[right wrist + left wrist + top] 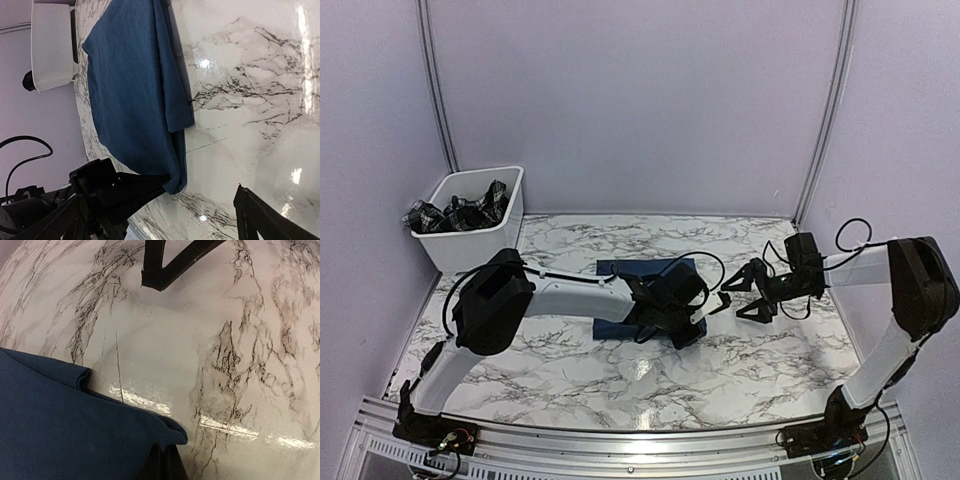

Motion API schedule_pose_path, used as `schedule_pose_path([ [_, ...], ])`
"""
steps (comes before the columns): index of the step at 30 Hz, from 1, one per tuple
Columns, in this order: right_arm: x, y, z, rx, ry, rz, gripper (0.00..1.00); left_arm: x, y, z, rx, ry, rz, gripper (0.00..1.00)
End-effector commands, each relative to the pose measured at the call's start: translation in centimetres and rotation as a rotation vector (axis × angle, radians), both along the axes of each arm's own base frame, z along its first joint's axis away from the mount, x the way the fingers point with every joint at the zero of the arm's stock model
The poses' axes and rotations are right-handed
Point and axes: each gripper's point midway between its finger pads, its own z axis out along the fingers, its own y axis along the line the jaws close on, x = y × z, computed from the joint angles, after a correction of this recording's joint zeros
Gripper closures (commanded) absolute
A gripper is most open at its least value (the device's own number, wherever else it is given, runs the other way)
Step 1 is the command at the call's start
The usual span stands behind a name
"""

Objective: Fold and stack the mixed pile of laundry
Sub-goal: Pick up the square-folded T-shirt from the center of the board, then pass from the left arm to the right

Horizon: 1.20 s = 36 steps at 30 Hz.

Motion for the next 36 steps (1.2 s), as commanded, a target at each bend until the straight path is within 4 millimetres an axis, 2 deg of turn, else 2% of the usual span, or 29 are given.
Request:
schedule_pose_path([
  [1, -1.1, 1.7, -2.3, -0.033, 0.065, 0.026, 0.02, -1.2, -0.8, 5.0, -0.129, 0.062, -0.023, 1.00],
  [5, -2.1, 3.0, -3.8, -0.032, 0.116, 0.027, 0.01, -1.3, -0.5, 7.6, -0.189, 0.066, -0.015, 1.00],
  [8, -2.6, 4.0, -4.3, 0.016, 0.145, 0.006, 0.01, -1.3, 0.2, 8.7, -0.226, 0.070, -0.011, 1.00],
  [12, -1.3, 5.8, -3.7, 0.094, 0.126, -0.019, 0.01, -2.3, 0.8, 9.0, -0.248, 0.101, -0.035, 1.00],
  [15, 0.3, 7.7, -3.6, 0.116, 0.112, -0.001, 0.02, -2.8, 1.1, 10.1, -0.282, 0.113, -0.037, 1.00],
  [18, 1.6, 9.4, -4.7, 0.111, 0.127, 0.015, 0.07, -3.1, 1.4, 10.8, -0.308, 0.111, -0.039, 1.00],
  [20, 2.3, 10.2, -5.2, 0.122, 0.138, 0.014, 0.17, -3.2, 1.5, 10.9, -0.308, 0.114, -0.042, 1.00],
  [24, 3.3, 10.3, -6.0, 0.113, 0.147, -0.011, 0.37, -3.6, 1.8, 10.7, -0.303, 0.119, -0.051, 1.00],
  [26, 3.5, 10.1, -6.4, 0.092, 0.154, -0.024, 0.55, -3.5, 2.0, 10.7, -0.300, 0.118, -0.043, 1.00],
  [28, 3.4, 9.8, -6.7, 0.067, 0.164, -0.029, 0.83, -3.2, 2.3, 11.1, -0.302, 0.109, -0.014, 1.00],
  [29, 3.4, 9.5, -6.7, 0.049, 0.165, -0.029, 0.93, -2.9, 2.5, 11.3, -0.306, 0.106, 0.006, 0.96],
  [30, 3.4, 9.1, -6.5, 0.025, 0.150, -0.021, 1.00, -2.5, 2.7, 11.9, -0.318, 0.105, 0.029, 0.87],
  [33, 3.1, 7.1, -5.6, -0.075, 0.126, -0.016, 1.00, -1.1, 3.7, 13.1, -0.357, 0.158, 0.117, 0.51],
  [35, 2.8, 5.2, -4.2, -0.135, 0.099, -0.011, 1.00, 0.0, 4.8, 13.6, -0.375, 0.204, 0.179, 0.30],
  [36, 2.6, 4.0, -3.9, -0.180, 0.092, -0.010, 1.00, 0.8, 5.5, 13.8, -0.384, 0.223, 0.209, 0.14],
])
